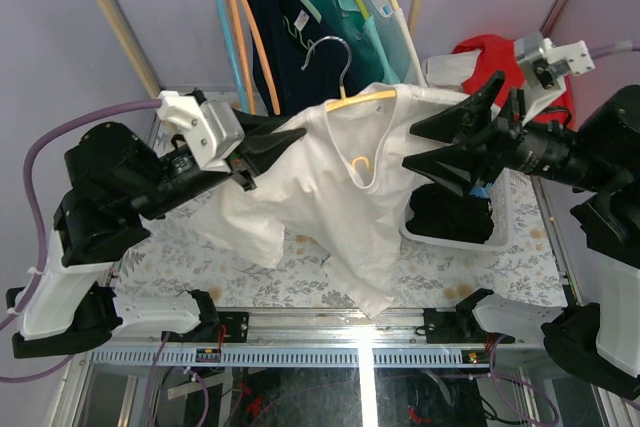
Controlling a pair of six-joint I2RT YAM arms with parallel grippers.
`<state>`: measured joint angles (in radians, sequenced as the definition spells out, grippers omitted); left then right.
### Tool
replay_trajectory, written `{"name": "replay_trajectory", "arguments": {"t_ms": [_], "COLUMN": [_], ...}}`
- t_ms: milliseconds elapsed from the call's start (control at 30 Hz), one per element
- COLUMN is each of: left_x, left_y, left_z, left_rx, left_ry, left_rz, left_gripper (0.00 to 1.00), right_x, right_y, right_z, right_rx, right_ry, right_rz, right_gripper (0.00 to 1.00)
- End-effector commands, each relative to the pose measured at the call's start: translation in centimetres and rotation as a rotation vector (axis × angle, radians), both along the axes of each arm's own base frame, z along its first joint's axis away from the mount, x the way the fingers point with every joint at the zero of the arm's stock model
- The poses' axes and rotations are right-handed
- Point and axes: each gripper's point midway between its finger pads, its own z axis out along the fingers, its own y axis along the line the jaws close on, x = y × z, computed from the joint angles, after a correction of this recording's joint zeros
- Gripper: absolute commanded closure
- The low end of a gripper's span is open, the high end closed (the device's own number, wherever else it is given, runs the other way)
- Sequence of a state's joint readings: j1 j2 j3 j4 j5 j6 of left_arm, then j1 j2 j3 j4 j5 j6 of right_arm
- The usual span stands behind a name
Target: Place the t-shirt on the hanger
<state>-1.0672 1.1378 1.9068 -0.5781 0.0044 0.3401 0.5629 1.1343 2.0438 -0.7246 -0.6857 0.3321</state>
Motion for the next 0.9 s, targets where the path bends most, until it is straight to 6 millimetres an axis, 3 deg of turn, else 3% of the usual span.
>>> {"name": "replay_trajectory", "arguments": {"t_ms": [0, 167, 300, 400, 600, 733, 867], "left_x": [-2.2, -2.9, -3.3, -4.1, -5.1, -5.4, -5.5], "left_y": [1.8, 1.6, 1.8, 2.2, 2.5, 2.4, 2.4], "left_z": [2.0, -0.2, -2.0, -2.5, -2.8, -3.1, -3.1], "left_rx": [-0.095, -0.022, 0.031, 0.039, 0.054, 0.065, 0.07], "left_ry": [-0.005, 0.065, 0.111, 0.131, 0.145, 0.15, 0.148], "left_rz": [-0.053, -0.091, -0.103, -0.127, -0.17, -0.184, -0.192], "left_gripper": [1.0, 1.0, 1.0, 1.0, 1.0, 1.0, 1.0], "right_x": [-3.0, -4.2, -4.2, -2.1, 2.2, 2.7, 2.2], "right_y": [-1.1, -2.0, -2.1, -2.0, -0.7, 0.3, 1.0], "right_z": [3.4, 6.7, 7.5, 5.9, 0.2, -2.7, -4.1], "right_rx": [0.041, 0.099, 0.109, 0.046, -0.103, -0.154, -0.168], "right_ry": [-0.188, -0.316, -0.359, -0.338, -0.211, -0.149, -0.122], "right_rz": [0.064, 0.052, 0.043, -0.025, -0.083, -0.028, 0.042], "right_gripper": [0.3, 0.29, 0.29, 0.29, 0.29, 0.29, 0.29]}}
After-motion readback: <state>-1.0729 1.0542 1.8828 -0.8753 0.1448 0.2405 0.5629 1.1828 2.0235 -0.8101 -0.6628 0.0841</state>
